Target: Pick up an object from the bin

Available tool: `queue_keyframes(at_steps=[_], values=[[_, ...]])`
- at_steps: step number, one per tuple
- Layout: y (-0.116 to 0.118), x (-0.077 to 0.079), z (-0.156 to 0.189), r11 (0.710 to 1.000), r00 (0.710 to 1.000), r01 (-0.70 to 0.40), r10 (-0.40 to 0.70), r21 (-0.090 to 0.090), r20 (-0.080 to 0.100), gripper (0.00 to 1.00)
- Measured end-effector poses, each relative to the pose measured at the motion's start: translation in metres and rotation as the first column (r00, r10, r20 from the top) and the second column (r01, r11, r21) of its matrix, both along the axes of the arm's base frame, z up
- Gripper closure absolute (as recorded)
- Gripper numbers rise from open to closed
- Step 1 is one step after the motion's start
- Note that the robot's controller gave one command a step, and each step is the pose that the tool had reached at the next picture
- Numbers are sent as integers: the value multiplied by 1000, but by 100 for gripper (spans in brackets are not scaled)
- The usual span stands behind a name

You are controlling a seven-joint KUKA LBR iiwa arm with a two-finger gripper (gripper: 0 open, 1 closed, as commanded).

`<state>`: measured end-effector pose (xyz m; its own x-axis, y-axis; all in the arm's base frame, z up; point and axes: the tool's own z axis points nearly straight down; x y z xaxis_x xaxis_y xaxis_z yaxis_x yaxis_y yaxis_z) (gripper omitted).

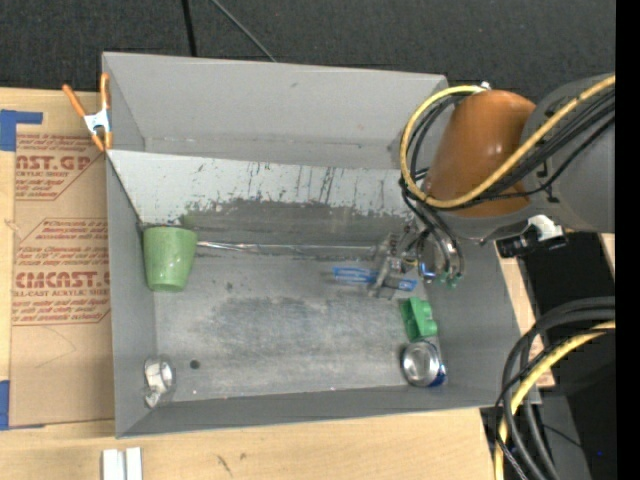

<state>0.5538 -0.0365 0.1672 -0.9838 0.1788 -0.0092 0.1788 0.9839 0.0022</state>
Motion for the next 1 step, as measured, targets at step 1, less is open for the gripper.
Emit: queue_keyframes(at_steps=[1], values=[[0, 1, 26, 1000, 1000, -1, 1, 0, -4, 100]])
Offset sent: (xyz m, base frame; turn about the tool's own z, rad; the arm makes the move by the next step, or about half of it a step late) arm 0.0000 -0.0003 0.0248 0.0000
